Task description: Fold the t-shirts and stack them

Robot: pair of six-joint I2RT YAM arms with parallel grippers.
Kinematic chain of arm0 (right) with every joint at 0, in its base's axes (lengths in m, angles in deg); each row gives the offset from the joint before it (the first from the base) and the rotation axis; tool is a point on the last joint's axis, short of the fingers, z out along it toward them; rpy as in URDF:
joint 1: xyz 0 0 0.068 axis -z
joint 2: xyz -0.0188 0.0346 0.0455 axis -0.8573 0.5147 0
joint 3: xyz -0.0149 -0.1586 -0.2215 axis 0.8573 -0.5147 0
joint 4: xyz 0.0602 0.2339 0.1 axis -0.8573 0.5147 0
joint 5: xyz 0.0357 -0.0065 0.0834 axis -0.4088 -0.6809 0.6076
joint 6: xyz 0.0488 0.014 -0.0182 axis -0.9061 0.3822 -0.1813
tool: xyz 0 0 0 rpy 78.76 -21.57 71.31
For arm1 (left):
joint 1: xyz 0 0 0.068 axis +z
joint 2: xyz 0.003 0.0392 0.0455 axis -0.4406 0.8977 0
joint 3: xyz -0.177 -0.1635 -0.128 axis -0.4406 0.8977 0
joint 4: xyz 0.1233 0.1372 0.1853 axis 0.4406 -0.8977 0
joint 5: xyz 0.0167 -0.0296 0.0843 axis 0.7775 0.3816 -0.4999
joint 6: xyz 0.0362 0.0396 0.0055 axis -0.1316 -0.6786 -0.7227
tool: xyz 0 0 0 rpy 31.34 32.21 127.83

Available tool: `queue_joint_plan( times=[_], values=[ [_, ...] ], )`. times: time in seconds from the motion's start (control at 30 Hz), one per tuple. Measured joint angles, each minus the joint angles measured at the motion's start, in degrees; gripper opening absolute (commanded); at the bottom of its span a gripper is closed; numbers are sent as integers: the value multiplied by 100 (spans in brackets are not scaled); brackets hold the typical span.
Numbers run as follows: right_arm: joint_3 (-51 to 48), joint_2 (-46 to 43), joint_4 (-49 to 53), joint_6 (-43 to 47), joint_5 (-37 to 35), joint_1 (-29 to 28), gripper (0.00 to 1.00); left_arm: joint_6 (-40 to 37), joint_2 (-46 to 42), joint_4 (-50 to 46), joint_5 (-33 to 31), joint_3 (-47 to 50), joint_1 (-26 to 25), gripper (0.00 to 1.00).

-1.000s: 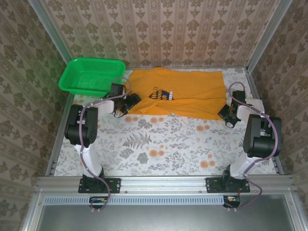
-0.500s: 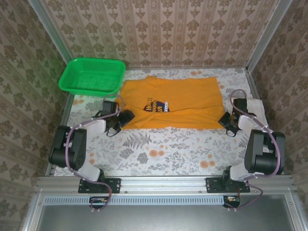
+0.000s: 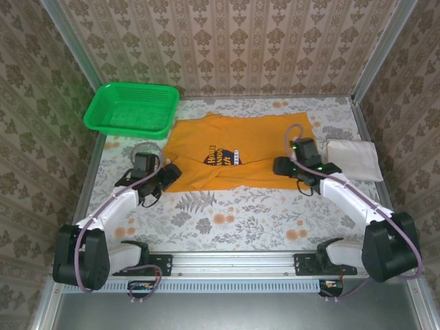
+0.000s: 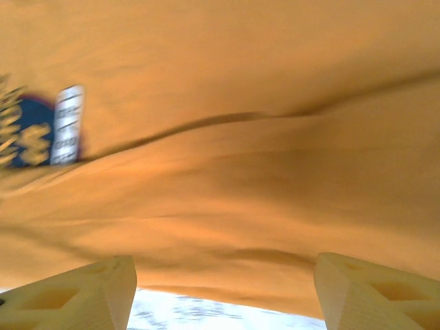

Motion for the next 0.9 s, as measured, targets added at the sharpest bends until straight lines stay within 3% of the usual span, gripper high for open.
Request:
queue_joint_plan(
  times=[0.2,0.4,0.57,0.8,0.9],
  values=[
    [651,1366,-876,684,-177,-2083,68,22,247,103,365,278,549,40],
    [1351,2555,-1412,1419,-332,-3324,68,142,533,199,474,313,658,17],
    [1902,3316,-1722,1829,-404,-3733,64,221,850,302,466,315,826,10],
    [2667,4092,-1749,1996,-887,-3744,53,262,1169,520,494,315,855,6],
    [2868,4319,-1714,2131,-1115,-3738,41,262,1224,627,525,315,866,5]
  ],
)
